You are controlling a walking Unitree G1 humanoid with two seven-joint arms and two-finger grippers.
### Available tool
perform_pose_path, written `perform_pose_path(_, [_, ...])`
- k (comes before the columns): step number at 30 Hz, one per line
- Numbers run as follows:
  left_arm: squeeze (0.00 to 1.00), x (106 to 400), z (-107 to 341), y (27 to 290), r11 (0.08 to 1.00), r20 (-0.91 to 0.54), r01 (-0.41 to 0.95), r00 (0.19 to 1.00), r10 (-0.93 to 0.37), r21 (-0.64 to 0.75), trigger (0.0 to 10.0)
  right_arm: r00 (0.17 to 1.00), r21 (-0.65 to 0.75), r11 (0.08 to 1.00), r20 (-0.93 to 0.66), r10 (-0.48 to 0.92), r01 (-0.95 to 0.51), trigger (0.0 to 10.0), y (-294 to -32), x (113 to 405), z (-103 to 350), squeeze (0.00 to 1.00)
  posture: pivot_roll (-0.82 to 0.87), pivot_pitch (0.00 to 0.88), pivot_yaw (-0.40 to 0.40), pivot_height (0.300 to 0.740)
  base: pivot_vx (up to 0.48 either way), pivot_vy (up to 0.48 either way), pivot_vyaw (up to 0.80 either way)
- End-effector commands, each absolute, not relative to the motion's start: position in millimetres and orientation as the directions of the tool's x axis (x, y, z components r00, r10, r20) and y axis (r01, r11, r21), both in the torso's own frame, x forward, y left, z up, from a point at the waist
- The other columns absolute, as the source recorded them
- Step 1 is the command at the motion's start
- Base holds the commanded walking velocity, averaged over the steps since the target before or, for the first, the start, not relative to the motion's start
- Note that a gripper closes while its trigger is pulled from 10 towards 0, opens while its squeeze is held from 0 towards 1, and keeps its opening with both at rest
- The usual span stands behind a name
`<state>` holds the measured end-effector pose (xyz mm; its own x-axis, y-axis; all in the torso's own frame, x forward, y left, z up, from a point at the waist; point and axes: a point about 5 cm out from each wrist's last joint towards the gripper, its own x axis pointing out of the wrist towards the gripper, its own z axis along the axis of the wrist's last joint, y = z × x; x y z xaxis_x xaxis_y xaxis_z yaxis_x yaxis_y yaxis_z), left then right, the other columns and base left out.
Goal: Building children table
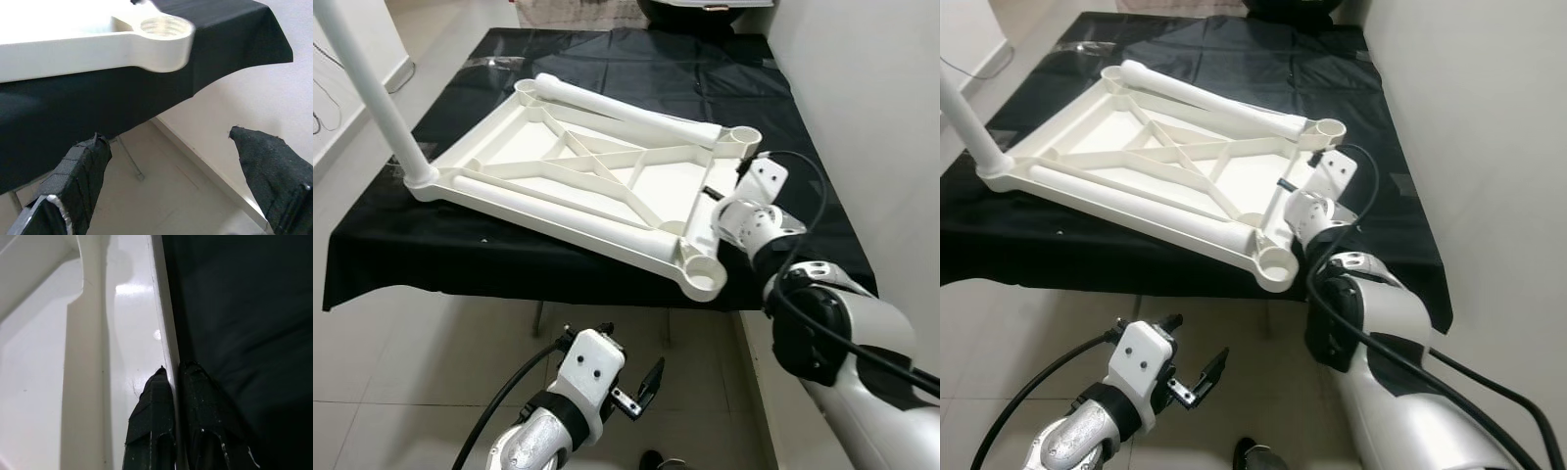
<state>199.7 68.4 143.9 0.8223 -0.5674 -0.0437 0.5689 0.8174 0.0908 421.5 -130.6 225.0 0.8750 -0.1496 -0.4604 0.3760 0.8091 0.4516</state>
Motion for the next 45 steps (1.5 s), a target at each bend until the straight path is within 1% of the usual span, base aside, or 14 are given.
perform_pose_path(1, [0.0,197.3,138.2,66.7,0.814,-0.069,0.576,0.818,-0.572,0.081,10.0,0.906,0.579,0.754,-0.421,-0.05,0.311,0.0,-104.8,423.8,243.3,0.0,0.09,0.203,-0.055,0.74,0.0,0.0,0.0])
perform_pose_path(13, [0.0,197.6,138.1,65.7,0.815,-0.069,0.574,0.818,-0.57,0.077,10.0,0.909,0.626,0.715,-0.415,-0.032,0.31,0.0,-92.3,423.2,247.8,0.0,0.1,0.203,-0.059,0.74,0.0,0.0,0.0])
perform_pose_path(14, [0.0,197.9,138.2,65.7,0.815,-0.071,0.574,0.819,-0.57,0.077,10.0,0.919,0.622,0.729,-0.394,-0.022,0.284,10.0,-91.8,423.7,249.0,0.0,0.1,0.206,-0.059,0.74,0.0,0.0,0.0])
perform_pose_path(18, [0.0,198.0,138.3,65.9,0.815,-0.07,0.574,0.819,-0.57,0.077,10.0,0.921,0.632,0.722,-0.389,-0.02,0.283,10.0,-91.5,423.9,249.3,0.0,0.1,0.206,-0.059,0.74,0.0,0.0,0.0])
perform_pose_path(19, [0.0,198.1,138.2,66.3,0.816,-0.071,0.573,0.82,-0.568,0.077,10.0,0.926,0.613,0.741,-0.375,-0.032,0.274,10.0,-92.8,424.3,250.0,0.6,0.09,0.209,-0.055,0.74,0.0,0.0,0.0])
perform_pose_path(20, [0.0,198.3,138.1,66.5,0.816,-0.071,0.573,0.82,-0.568,0.078,10.0,0.935,0.632,0.733,-0.355,-0.016,0.252,10.0,-91.5,424.7,251.3,1.0,0.09,0.208,-0.055,0.74,0.0,0.0,0.0])
perform_pose_path(28, [0.0,199.4,137.4,67.6,0.817,-0.073,0.572,0.82,-0.567,0.078,10.0,0.957,0.7,0.685,-0.291,0.014,0.203,10.0,-91.3,426.5,261.6,1.0,0.09,0.209,-0.052,0.74,0.0,0.0,0.0])
perform_pose_path(29, [0.0,200.0,137.0,67.9,0.817,-0.074,0.571,0.821,-0.566,0.079,10.0,0.964,0.702,0.686,-0.267,0.006,0.19,10.0,-95.0,427.5,266.7,0.29,0.1,0.206,-0.051,0.74,0.0,0.0,0.0])
perform_pose_path(30, [0.0,200.0,137.0,67.9,0.817,-0.074,0.571,0.821,-0.566,0.079,10.0,0.964,0.702,0.686,-0.267,0.006,0.19,10.0,-95.0,427.5,266.7,0.29,0.1,0.206,-0.051,0.74,0.0,0.0,0.0])
perform_pose_path(31, [0.0,200.6,136.6,68.2,0.818,-0.075,0.57,0.821,-0.565,0.081,10.0,0.968,0.696,0.694,-0.25,-0.005,0.184,10.0,-98.9,428.2,270.8,0.0,0.1,0.205,-0.051,0.74,0.0,0.0,0.0])
perform_pose_path(38, [0.0,205.5,133.4,69.8,0.819,-0.079,0.567,0.823,-0.562,0.087,10.0,0.995,0.679,0.73,0.004,0.101,-0.077,10.0,-117.2,429.4,291.0,0.0,0.09,0.185,-0.039,0.74,0.0,0.0,0.0])
perform_pose_path(42, [0.0,206.9,132.5,70.1,0.819,-0.08,0.566,0.824,-0.561,0.09,10.0,0.99,0.669,0.732,0.048,0.132,-0.13,10.0,-124.2,427.0,288.5,0.0,0.09,0.178,-0.036,0.74,0.0,0.0,0.0])
perform_pose_path(43, [0.0,209.7,131.0,70.7,0.819,-0.08,0.565,0.825,-0.56,0.096,10.0,0.966,0.66,0.71,0.096,0.242,-0.243,10.0,-134.3,414.0,275.2,0.0,0.08,0.164,-0.034,0.74,0.0,0.0,0.0])
perform_pose_path(45, [0.0,209.7,131.0,70.7,0.819,-0.08,0.565,0.825,-0.56,0.096,10.0,0.966,0.66,0.71,0.096,0.242,-0.243,10.0,-134.3,414.0,275.2,0.0,0.08,0.164,-0.034,0.74,0.0,0.0,0.0])
